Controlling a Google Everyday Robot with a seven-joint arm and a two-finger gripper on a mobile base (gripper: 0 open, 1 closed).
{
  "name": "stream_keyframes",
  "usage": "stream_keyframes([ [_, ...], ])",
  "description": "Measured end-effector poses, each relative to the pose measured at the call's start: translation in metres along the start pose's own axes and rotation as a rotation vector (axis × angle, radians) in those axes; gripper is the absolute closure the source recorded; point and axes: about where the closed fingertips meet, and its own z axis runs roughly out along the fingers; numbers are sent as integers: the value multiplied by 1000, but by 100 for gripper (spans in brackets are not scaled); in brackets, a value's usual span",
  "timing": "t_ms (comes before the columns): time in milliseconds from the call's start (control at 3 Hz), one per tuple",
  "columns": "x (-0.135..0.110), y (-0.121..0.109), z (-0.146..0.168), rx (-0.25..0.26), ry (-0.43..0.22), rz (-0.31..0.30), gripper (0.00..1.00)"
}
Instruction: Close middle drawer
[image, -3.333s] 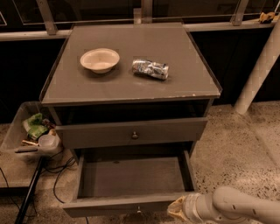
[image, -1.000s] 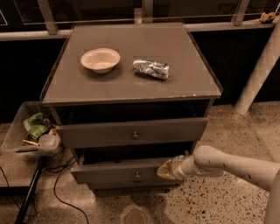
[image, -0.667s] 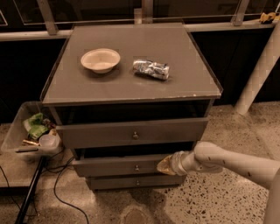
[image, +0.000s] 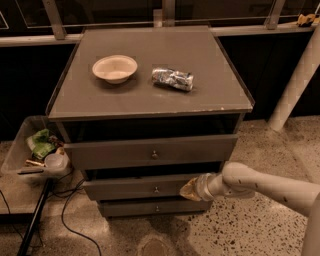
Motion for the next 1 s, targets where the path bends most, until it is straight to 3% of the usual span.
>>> stream_keyframes([
  [333,0,0,0,0,0,0,13],
  [667,0,0,0,0,0,0,0],
  [1000,0,0,0,0,0,0,0],
])
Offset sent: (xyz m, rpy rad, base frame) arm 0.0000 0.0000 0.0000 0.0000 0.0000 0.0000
